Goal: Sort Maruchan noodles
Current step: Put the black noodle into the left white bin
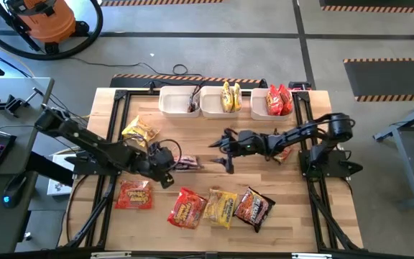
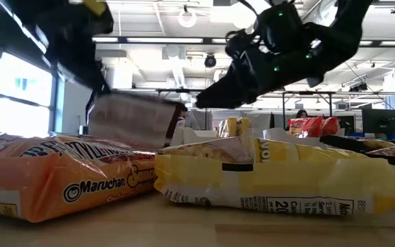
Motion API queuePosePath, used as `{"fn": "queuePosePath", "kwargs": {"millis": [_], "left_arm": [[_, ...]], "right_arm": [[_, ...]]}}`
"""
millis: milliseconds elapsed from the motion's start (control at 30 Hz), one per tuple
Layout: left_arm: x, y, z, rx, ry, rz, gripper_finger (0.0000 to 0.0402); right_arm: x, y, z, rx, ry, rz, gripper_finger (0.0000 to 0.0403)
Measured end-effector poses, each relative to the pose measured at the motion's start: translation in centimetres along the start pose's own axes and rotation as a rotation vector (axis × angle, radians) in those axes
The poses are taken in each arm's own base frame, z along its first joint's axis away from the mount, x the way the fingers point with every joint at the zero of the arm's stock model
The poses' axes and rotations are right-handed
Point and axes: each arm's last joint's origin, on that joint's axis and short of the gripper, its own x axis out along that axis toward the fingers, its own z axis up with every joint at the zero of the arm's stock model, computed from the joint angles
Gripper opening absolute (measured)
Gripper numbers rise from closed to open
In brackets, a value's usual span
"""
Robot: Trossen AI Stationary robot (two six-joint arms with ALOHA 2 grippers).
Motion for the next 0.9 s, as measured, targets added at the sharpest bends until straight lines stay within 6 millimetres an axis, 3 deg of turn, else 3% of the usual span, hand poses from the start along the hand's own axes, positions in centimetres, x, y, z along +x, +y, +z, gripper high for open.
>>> {"fn": "queuePosePath", "kwargs": {"millis": [300,900], "left_arm": [[-2.1,0.9,1.4,-0.127,-0.135,-0.015,0.0],[-3.3,1.4,4.1,-0.187,-0.356,-0.063,0.0]], "right_arm": [[4.1,0.3,-0.6,-0.038,-0.009,0.148,0.0284],[3.6,0.0,1.4,-0.068,-0.286,0.061,0.0284]]}}
